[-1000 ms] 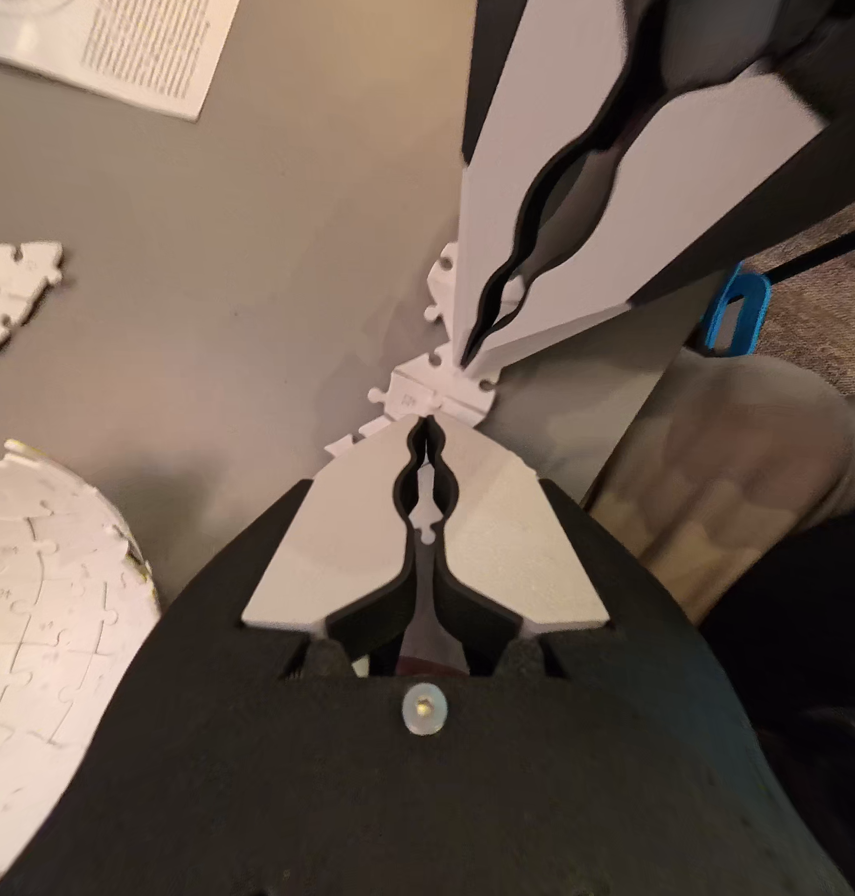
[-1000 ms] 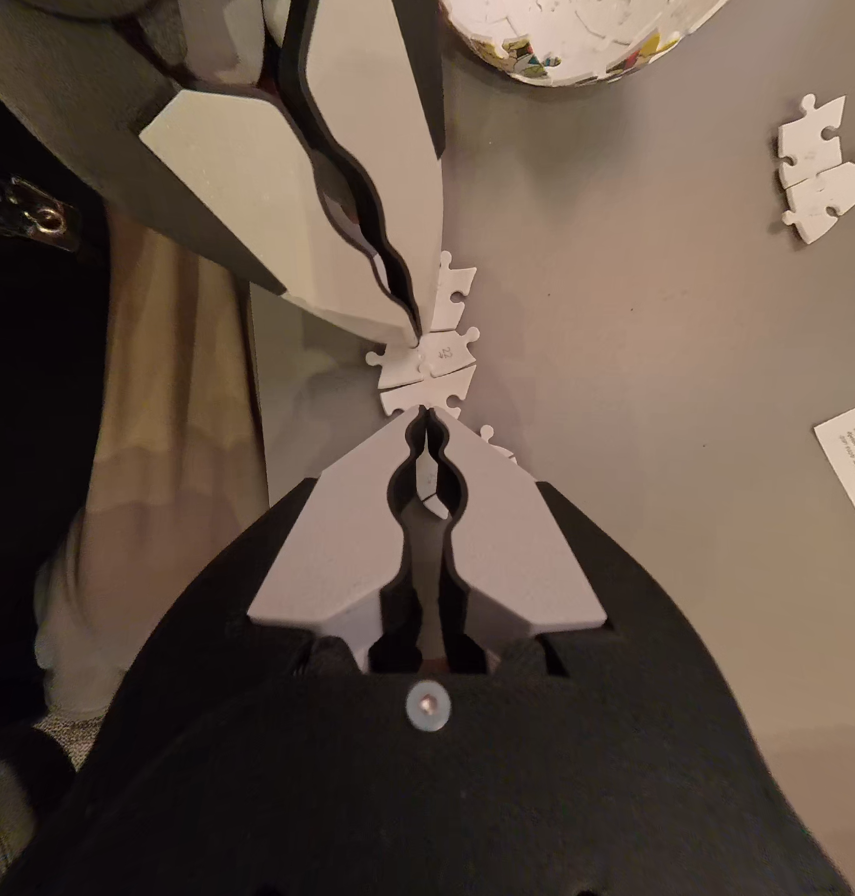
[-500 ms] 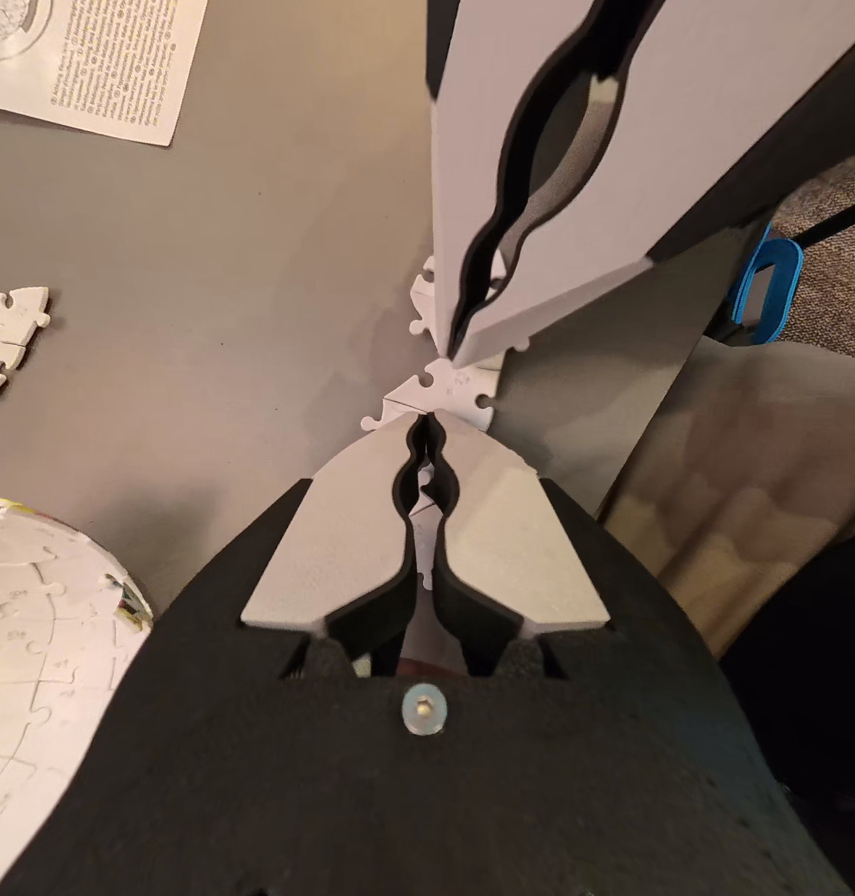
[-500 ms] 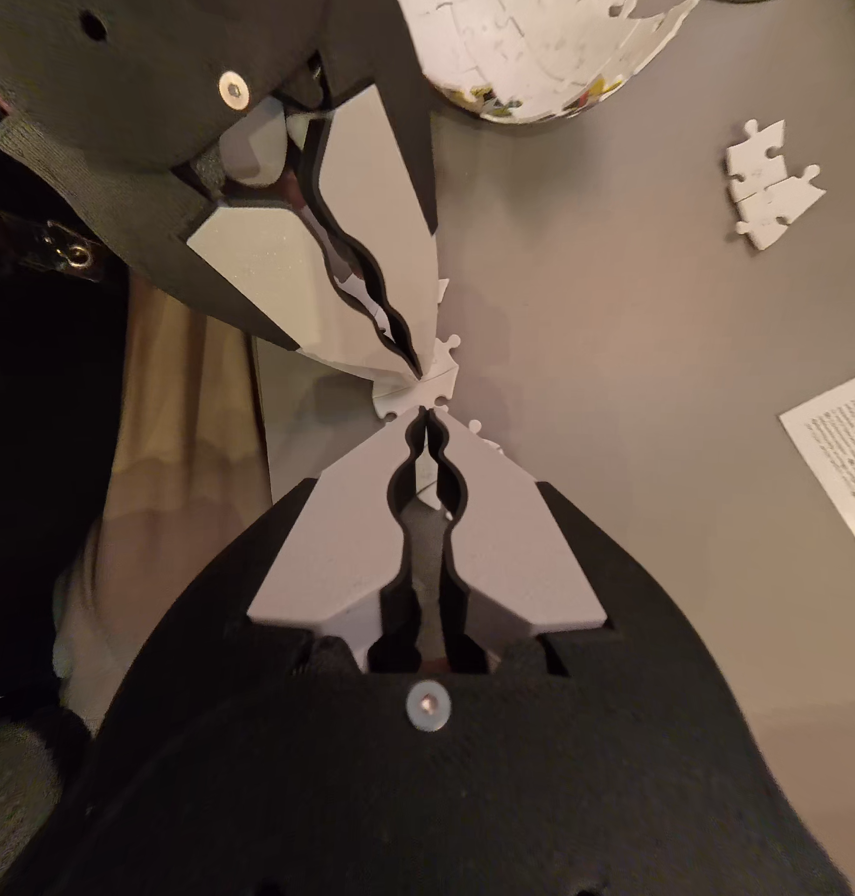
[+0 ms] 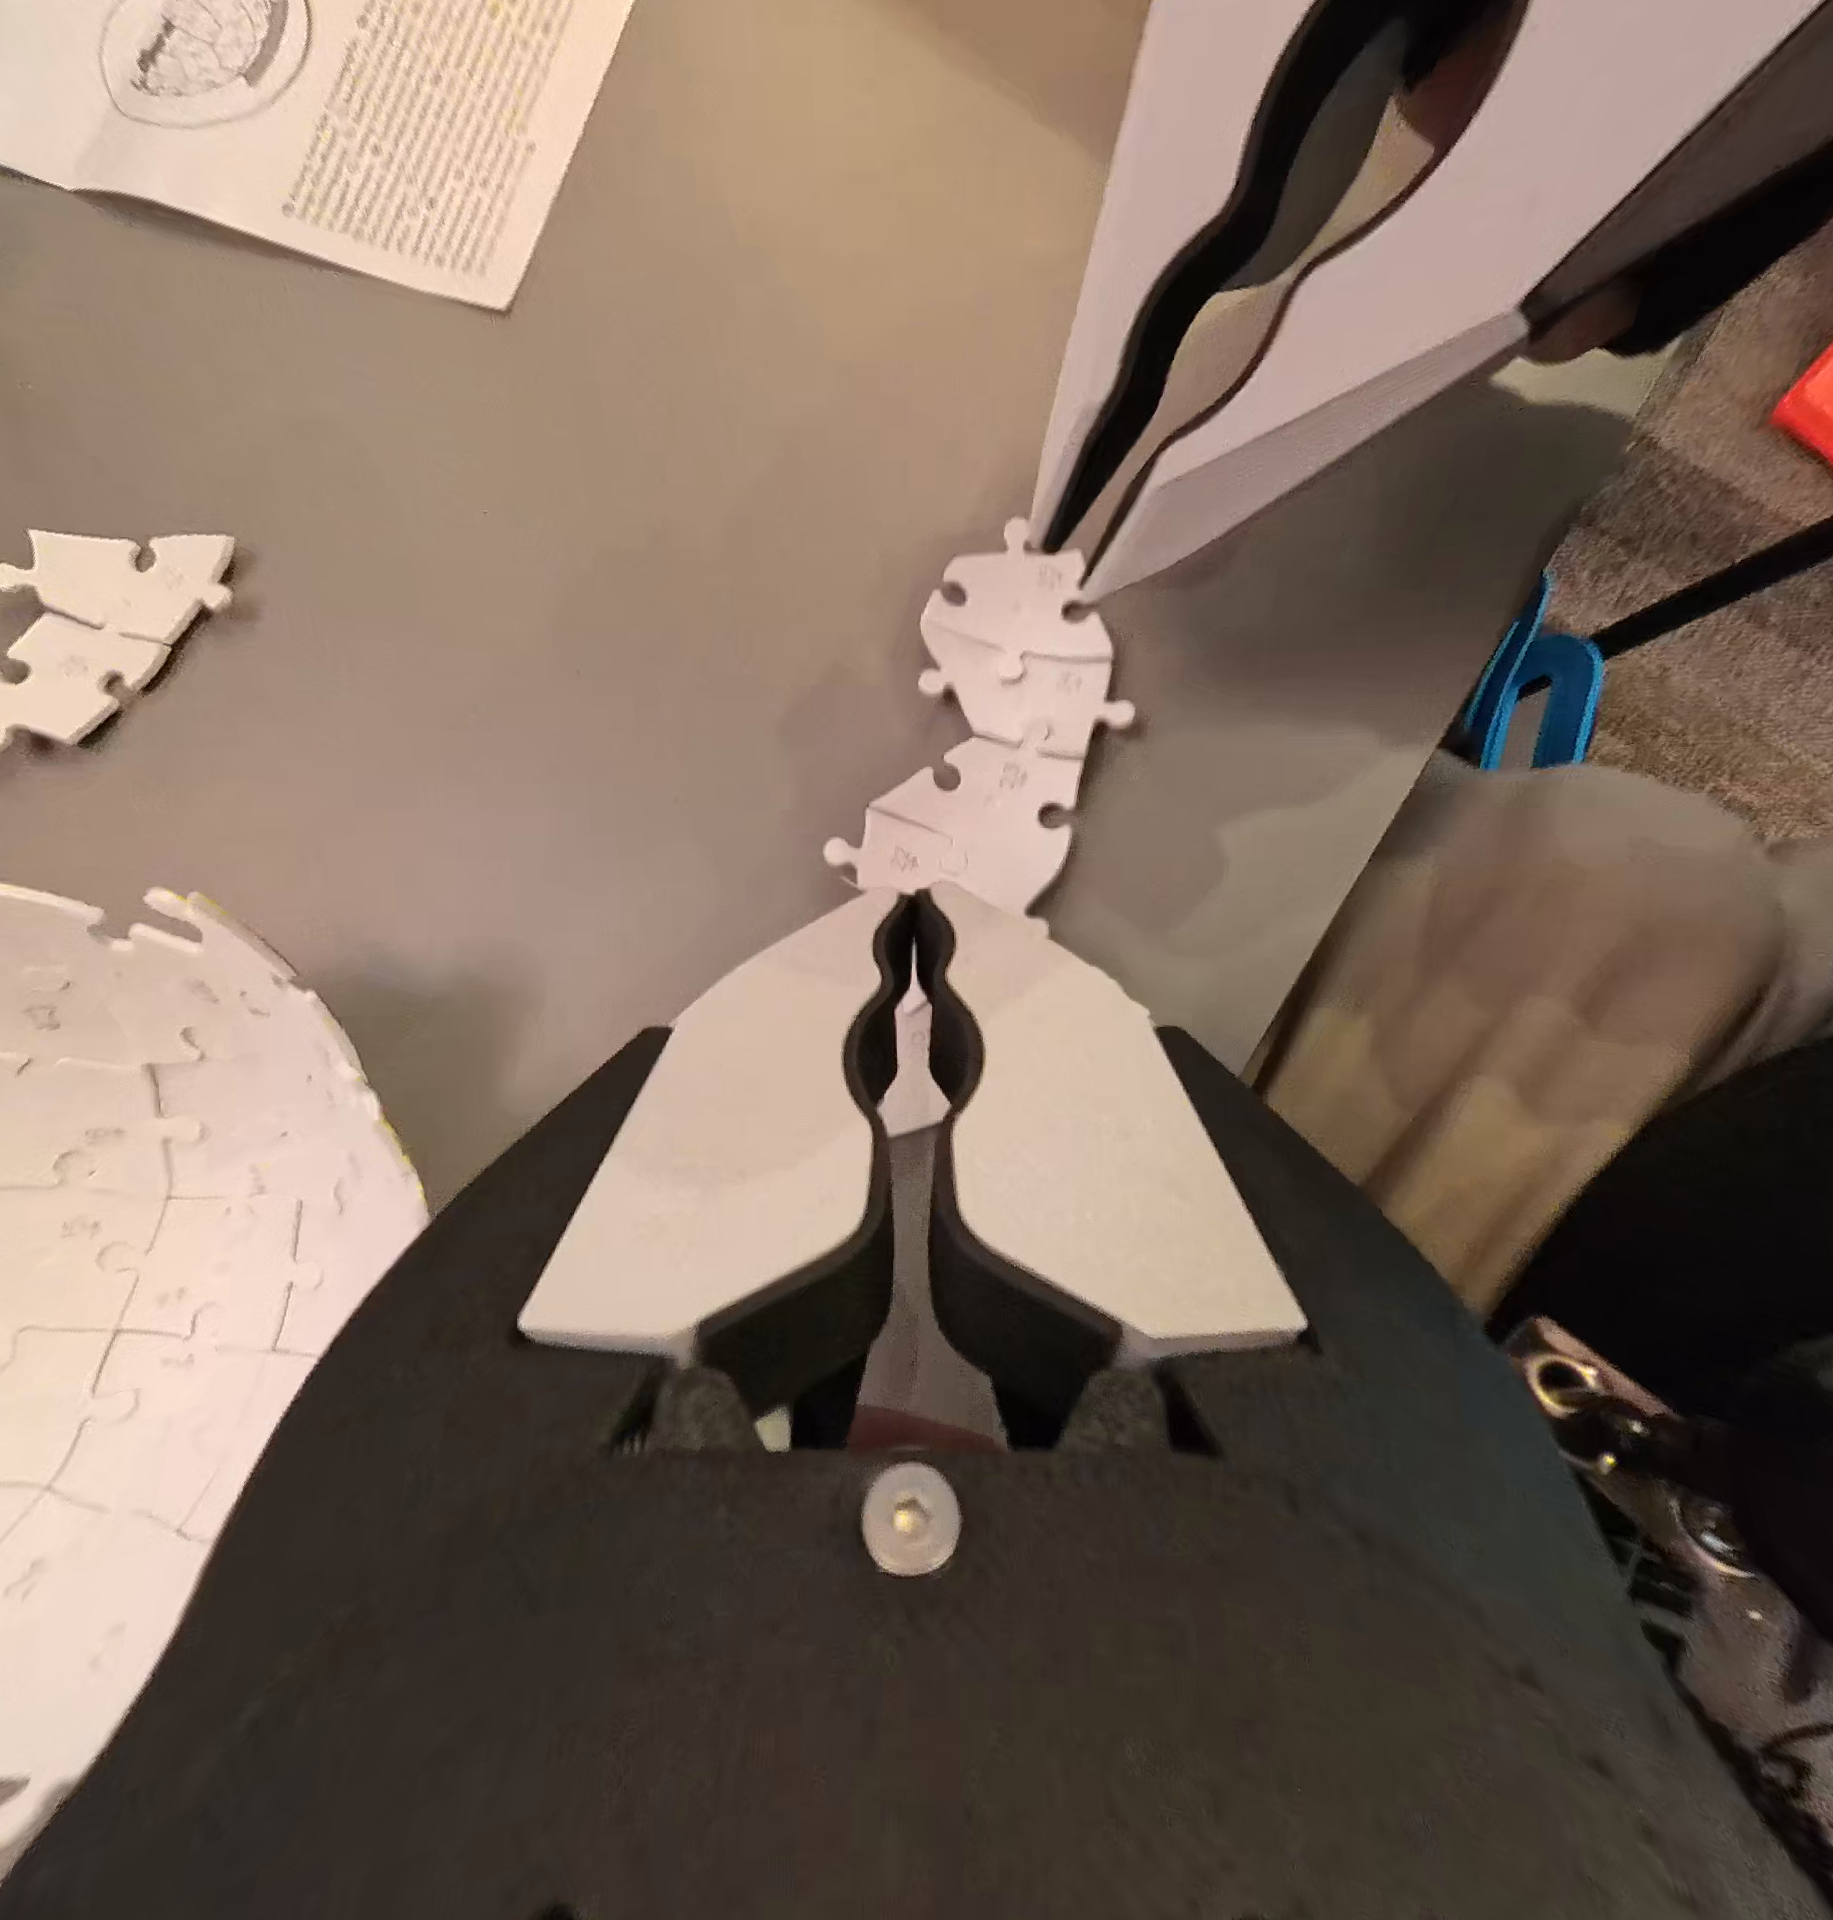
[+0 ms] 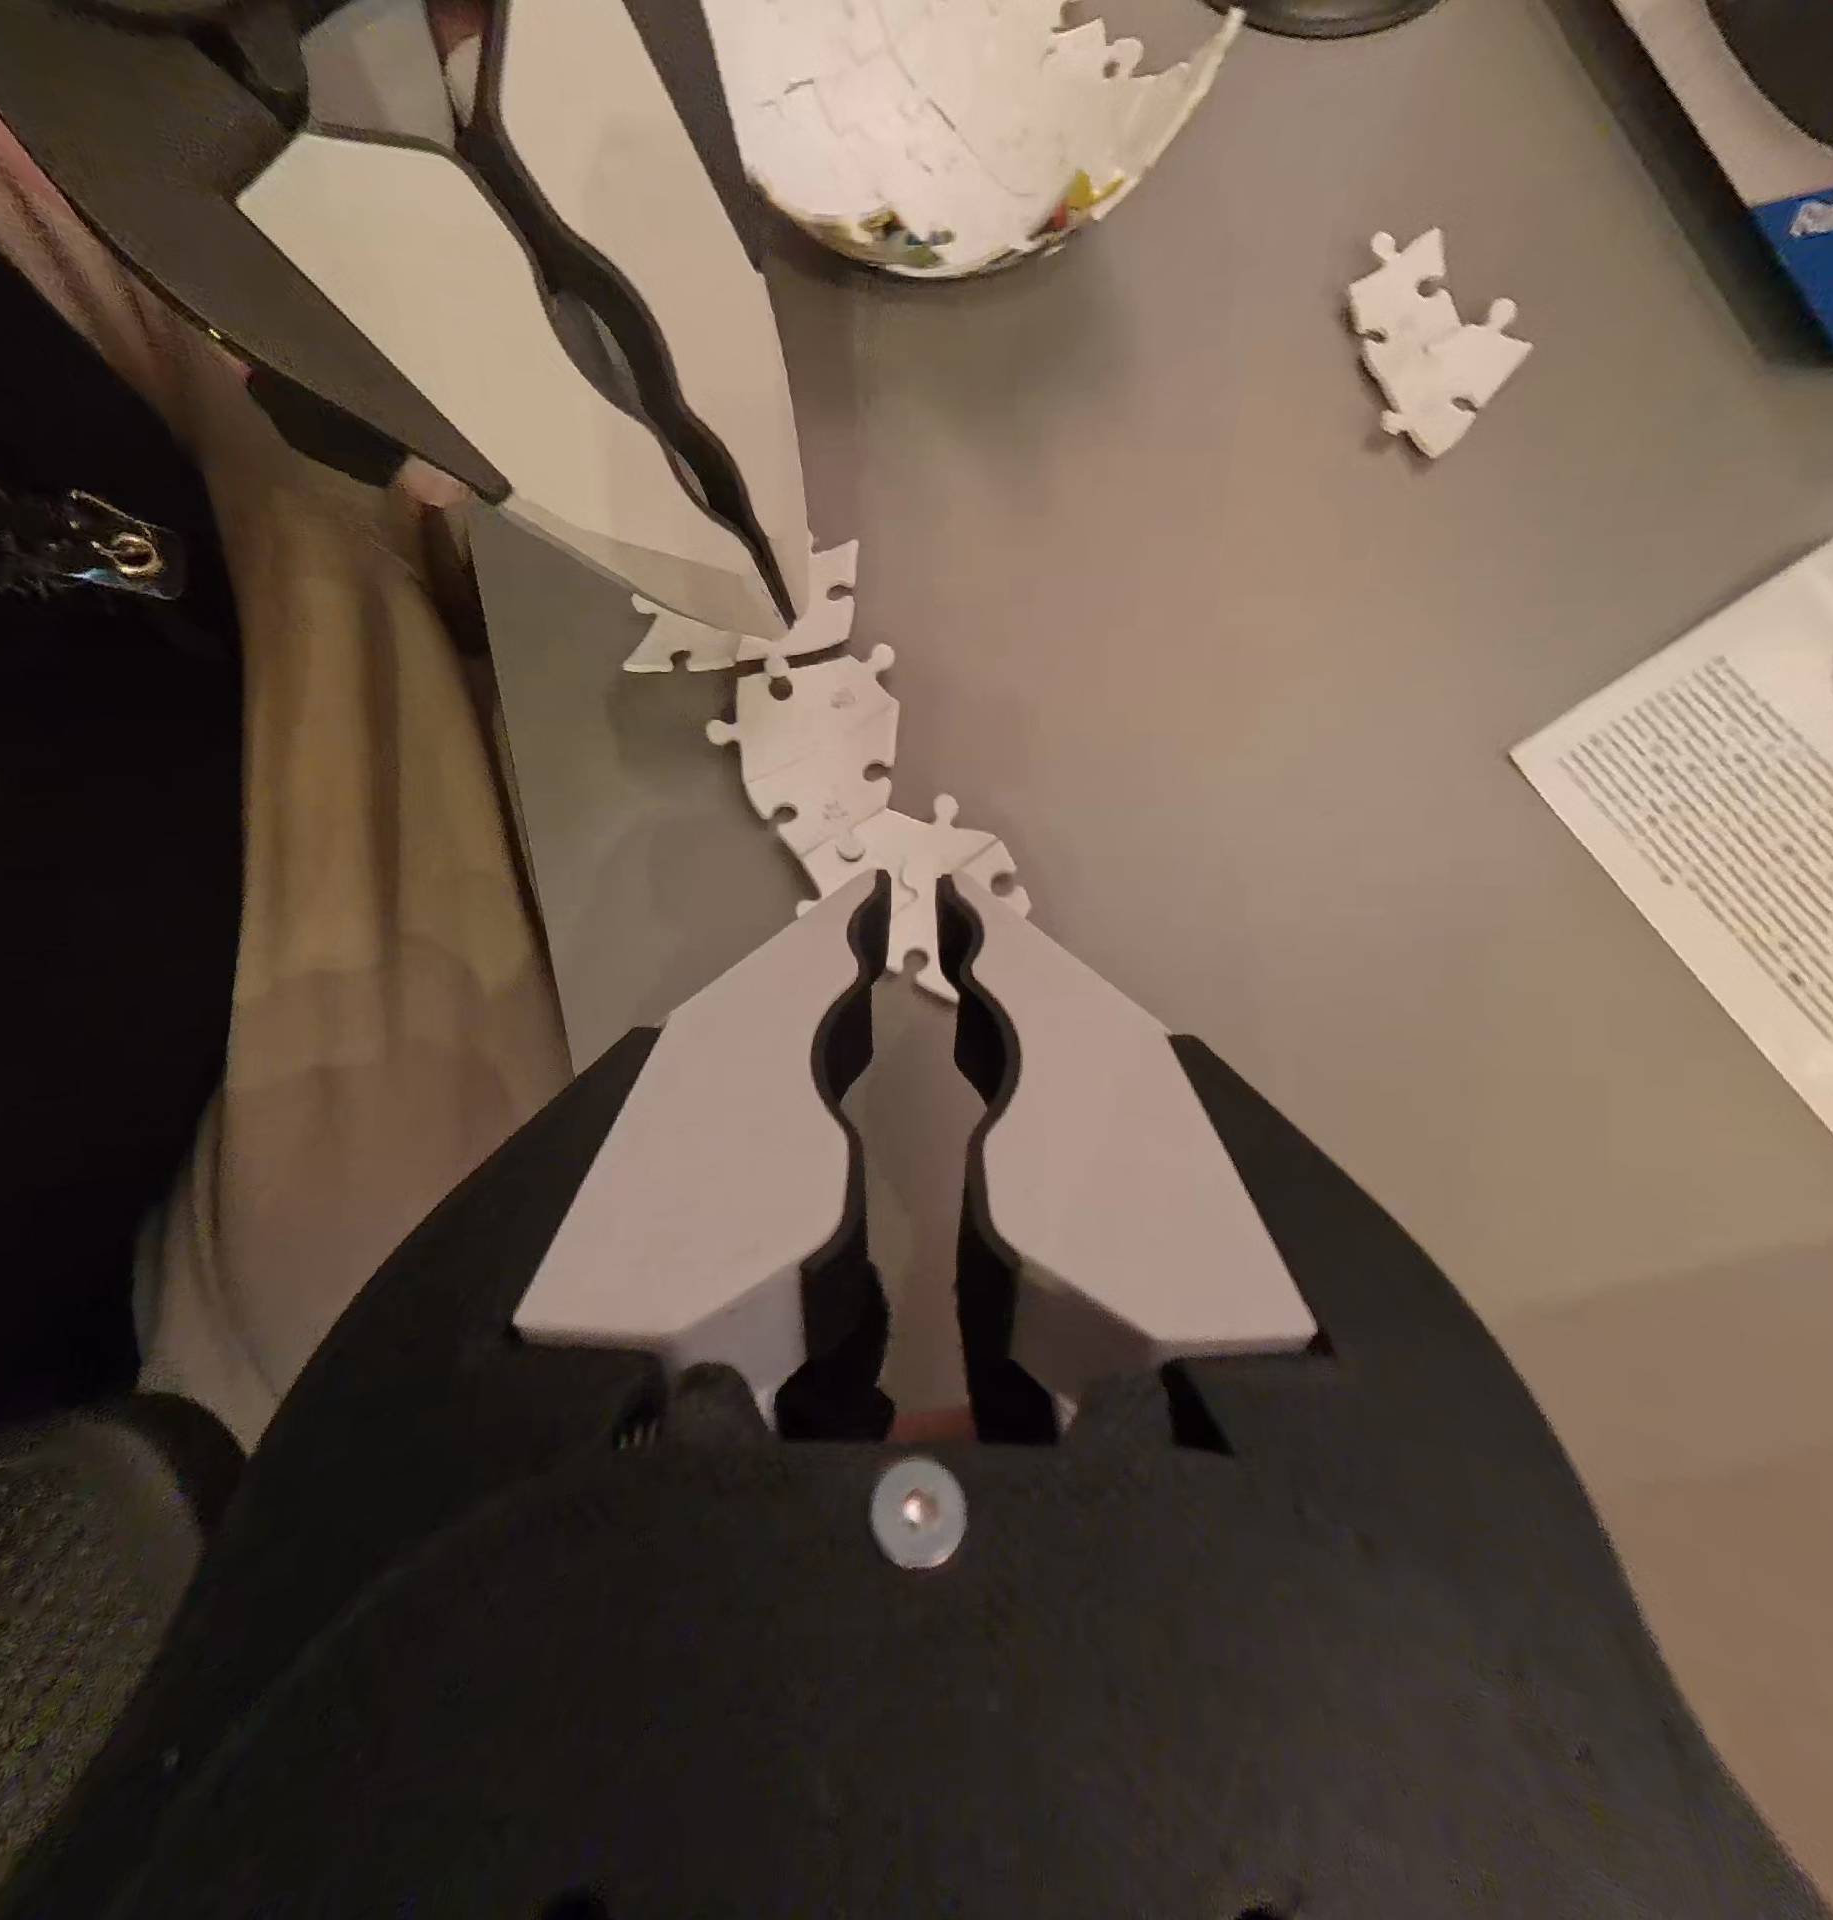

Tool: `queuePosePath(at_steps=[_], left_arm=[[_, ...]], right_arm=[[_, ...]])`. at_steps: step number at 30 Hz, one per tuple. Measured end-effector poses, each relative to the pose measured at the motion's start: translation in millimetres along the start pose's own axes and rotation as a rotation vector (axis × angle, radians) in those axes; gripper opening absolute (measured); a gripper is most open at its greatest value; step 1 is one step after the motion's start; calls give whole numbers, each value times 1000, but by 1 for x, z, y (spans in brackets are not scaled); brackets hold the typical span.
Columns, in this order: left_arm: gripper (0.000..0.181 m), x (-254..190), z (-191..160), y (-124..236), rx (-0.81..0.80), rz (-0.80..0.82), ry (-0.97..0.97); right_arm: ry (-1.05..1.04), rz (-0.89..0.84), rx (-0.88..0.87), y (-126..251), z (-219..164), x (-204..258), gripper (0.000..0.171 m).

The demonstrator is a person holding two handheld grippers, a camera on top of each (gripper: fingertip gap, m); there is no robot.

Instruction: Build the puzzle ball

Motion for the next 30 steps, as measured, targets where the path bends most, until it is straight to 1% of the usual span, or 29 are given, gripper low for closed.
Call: queuePosePath(at_steps=[4, 6, 9, 11, 15, 18, 20, 23, 30], left_arm=[[0, 2, -6, 8, -5, 37, -15], [0, 8, -12, 14, -12, 55, 12], [0, 10, -20, 18, -26, 32, 41], [0, 9, -22, 20, -32, 42, 35], [0, 5, -22, 20, -68, 16, 9], [1, 7, -23, 19, -49, 47, -15], [1, 10, -24, 25, -82, 40, 8], [5, 17, -32, 36, -114, 58, 33], [15, 17, -53, 57, -181, 113, 15]], right_arm=[[48, 29, 19, -14, 6, 8, 0], [82, 25, 43, -21, 7, 13, 0], [86, 30, 61, -27, 7, 15, 0], [98, 22, 96, -31, 5, 15, 0], [86, 13, 76, -24, 12, 13, 0], [83, -22, 91, -17, 18, 9, 0], [79, -36, 82, -12, 24, 10, 0], [59, -33, 59, -11, 34, 14, 9], [-15, -25, 61, -27, 50, 29, 27]])
Point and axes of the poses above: each gripper's, where its closed fingertips meet, y back along the fingers, z out of its top, x = y × z across the jaws, the point moved 8 cm from there along y, back along the fingers, and after that the axes turned 3 degrees about x, right-handed, at the moved point
